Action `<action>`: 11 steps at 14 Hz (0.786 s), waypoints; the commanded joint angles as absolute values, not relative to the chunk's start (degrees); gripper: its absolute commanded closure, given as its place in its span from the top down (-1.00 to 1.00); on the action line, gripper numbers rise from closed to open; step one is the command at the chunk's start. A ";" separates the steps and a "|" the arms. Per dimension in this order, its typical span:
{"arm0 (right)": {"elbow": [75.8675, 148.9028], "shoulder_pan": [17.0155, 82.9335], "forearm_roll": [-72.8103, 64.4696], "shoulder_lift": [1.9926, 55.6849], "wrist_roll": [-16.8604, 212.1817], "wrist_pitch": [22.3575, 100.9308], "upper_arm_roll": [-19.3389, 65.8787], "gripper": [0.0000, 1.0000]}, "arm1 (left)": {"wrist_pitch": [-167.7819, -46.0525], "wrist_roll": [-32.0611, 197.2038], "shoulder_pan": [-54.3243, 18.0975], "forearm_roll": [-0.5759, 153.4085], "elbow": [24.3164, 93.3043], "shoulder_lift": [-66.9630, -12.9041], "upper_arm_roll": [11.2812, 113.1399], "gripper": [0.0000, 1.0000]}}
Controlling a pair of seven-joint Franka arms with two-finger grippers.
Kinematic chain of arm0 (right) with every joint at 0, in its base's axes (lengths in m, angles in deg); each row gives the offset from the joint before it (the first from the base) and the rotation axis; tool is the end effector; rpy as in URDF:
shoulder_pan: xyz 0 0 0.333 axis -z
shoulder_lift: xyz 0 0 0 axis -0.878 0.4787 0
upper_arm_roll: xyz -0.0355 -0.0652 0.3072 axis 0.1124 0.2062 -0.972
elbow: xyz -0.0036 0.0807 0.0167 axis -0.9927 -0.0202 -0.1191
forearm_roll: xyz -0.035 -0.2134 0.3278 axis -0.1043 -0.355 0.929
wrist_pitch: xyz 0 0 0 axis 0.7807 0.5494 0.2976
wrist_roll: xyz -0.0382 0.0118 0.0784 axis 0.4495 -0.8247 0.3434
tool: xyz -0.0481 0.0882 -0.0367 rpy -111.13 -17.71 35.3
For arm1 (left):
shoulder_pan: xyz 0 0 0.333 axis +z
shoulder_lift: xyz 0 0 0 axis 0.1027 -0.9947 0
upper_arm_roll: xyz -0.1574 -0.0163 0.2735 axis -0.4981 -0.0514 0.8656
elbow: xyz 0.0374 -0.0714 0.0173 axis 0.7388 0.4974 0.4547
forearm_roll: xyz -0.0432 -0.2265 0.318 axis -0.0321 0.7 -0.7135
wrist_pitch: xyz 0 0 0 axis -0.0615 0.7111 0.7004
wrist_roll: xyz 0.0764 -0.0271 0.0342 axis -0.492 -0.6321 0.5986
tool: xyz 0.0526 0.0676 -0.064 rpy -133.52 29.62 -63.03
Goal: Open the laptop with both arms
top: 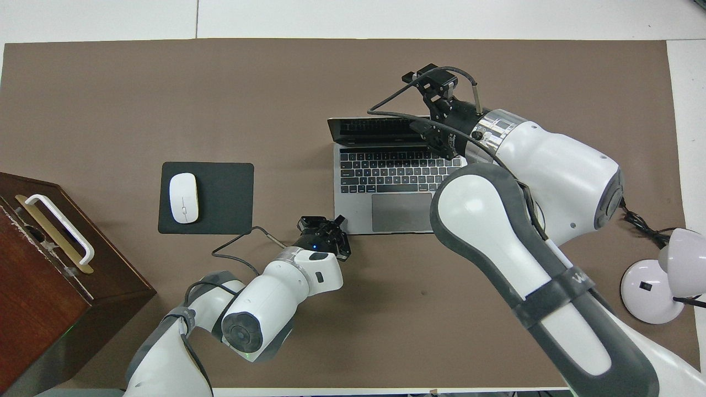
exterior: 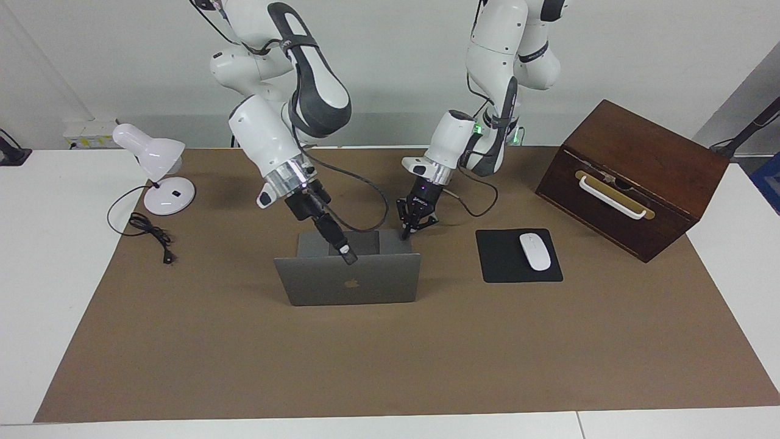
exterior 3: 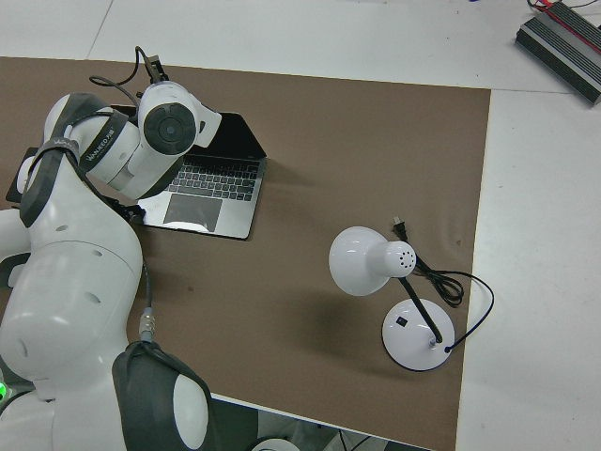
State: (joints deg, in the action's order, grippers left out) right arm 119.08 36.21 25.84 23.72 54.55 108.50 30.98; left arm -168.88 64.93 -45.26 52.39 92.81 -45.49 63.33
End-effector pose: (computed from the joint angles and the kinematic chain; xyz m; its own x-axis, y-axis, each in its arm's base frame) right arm 0.5954 0.2208 0.4664 0.5284 -0.8227 -0.2096 -0.6072 -0.1937 -0.7705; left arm 0.3902 -0.3392 0.2666 0.5541 -0.5021 0.6640 -0.6656 -0.7463 -0.0089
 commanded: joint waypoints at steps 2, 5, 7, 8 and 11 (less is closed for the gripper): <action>119.82 36.35 27.12 17.55 50.99 107.35 31.17 1.00 | -169.36 65.11 -46.15 53.12 90.94 -48.60 64.01 -1.00; 117.02 37.75 23.80 15.61 54.40 107.43 31.87 1.00 | -169.36 68.86 -46.41 54.35 90.94 -46.50 63.92 -1.00; 113.77 41.69 16.87 15.61 59.92 106.82 31.70 1.00 | -168.14 70.82 -46.07 54.36 91.20 -43.95 63.92 -1.00; 112.01 43.28 13.87 15.87 62.65 105.78 31.61 1.00 | -166.22 70.82 -45.89 54.44 91.20 -42.46 64.01 -1.00; 105.77 48.82 5.96 16.75 71.79 98.50 31.61 1.00 | -155.33 70.73 -43.96 54.44 90.77 -36.92 64.18 -1.00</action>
